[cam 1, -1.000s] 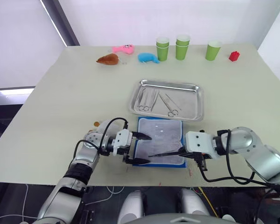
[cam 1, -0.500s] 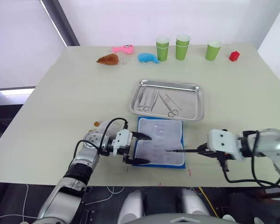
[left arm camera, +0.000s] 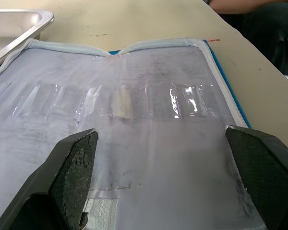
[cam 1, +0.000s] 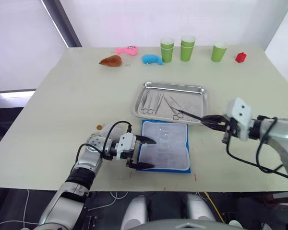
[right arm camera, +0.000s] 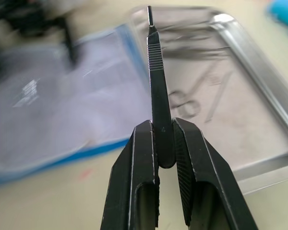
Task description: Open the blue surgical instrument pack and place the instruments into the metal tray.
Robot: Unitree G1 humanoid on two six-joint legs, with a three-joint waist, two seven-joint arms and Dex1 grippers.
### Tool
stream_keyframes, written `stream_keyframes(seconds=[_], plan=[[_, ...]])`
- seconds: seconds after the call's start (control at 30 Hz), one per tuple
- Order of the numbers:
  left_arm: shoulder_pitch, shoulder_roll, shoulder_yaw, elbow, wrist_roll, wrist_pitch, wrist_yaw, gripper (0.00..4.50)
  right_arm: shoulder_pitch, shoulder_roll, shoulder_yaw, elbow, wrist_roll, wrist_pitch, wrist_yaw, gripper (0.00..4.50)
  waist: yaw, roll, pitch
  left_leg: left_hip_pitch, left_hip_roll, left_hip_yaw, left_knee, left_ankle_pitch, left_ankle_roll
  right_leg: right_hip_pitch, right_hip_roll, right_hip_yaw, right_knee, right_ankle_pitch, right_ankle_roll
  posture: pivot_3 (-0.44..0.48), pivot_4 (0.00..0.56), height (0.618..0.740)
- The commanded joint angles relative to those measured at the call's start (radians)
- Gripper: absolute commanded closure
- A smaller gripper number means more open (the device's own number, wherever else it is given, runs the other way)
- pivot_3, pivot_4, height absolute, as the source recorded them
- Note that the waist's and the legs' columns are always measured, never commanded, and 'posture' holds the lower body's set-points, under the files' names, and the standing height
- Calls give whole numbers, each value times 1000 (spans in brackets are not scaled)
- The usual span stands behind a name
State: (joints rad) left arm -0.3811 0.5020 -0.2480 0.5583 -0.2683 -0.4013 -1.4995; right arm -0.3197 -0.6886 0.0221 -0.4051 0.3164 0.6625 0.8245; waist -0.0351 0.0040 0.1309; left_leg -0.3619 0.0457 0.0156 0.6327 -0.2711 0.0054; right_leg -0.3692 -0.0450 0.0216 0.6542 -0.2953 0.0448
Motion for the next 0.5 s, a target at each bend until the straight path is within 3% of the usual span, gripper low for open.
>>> stream_keyframes(seconds=[0.03, 0.33, 0.5], plan=[[77, 7, -77, 117, 128, 32, 18, 0, -100, 94, 32, 68, -29, 74, -133, 4467, 0, 2, 0, 0, 0, 0, 0, 0, 0, 0, 0, 0, 0, 1, -1, 0, 150, 739], [89, 17, -70, 103, 125, 38, 24, 0, -281, 258, 85, 338, -129, 193, -342, 4467, -1, 6, -2, -1, 0, 0, 0, 0, 0, -1, -1, 1, 1, 2, -4, 0, 150, 739], [93, 22, -68, 96, 124, 41, 25, 0, -348, 320, 94, 491, -187, 164, -421, 4467, -4, 7, -2, -2, -1, 1, 0, 0, 0, -1, -1, 2, 2, 2, -4, 0, 150, 739]])
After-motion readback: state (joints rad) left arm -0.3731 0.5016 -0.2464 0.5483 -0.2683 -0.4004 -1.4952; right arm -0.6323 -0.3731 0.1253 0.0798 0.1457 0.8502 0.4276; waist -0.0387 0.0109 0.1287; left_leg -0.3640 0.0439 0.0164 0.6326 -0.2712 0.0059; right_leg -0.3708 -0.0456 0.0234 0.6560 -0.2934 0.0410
